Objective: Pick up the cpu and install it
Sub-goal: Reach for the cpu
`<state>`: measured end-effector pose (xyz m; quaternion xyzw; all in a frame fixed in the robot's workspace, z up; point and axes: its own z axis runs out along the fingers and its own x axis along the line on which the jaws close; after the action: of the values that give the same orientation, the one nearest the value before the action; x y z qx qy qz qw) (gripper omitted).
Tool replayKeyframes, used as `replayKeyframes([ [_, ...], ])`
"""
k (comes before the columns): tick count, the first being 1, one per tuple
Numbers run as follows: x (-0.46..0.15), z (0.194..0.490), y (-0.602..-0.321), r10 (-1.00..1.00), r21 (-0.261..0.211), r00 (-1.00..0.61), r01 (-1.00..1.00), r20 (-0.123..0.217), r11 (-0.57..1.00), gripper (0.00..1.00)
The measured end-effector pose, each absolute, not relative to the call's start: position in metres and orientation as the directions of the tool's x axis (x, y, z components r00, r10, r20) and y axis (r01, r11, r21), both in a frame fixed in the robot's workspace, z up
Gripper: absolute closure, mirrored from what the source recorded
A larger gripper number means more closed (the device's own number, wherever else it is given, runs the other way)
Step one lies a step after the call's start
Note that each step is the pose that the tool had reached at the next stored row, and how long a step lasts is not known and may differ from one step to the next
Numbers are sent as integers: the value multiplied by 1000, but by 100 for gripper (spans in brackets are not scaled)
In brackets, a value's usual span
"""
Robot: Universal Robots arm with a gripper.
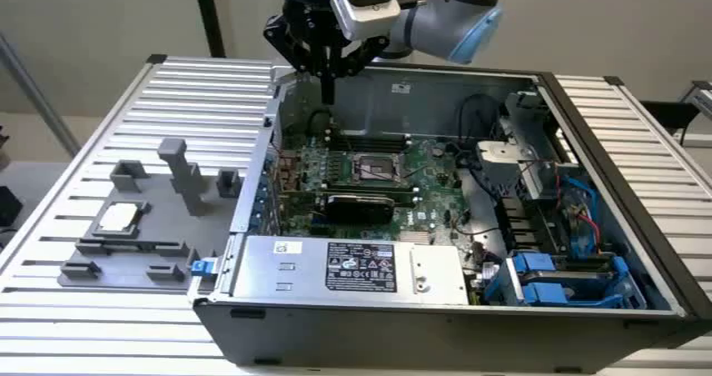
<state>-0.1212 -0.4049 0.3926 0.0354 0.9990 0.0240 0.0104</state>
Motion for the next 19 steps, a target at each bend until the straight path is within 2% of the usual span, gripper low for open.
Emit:
replayKeyframes([
  [14, -122, 393, -405, 71, 49, -997, 70, -19, 996, 89],
  [19, -138, 393, -408, 71, 49, -997, 70, -19, 996, 89],
])
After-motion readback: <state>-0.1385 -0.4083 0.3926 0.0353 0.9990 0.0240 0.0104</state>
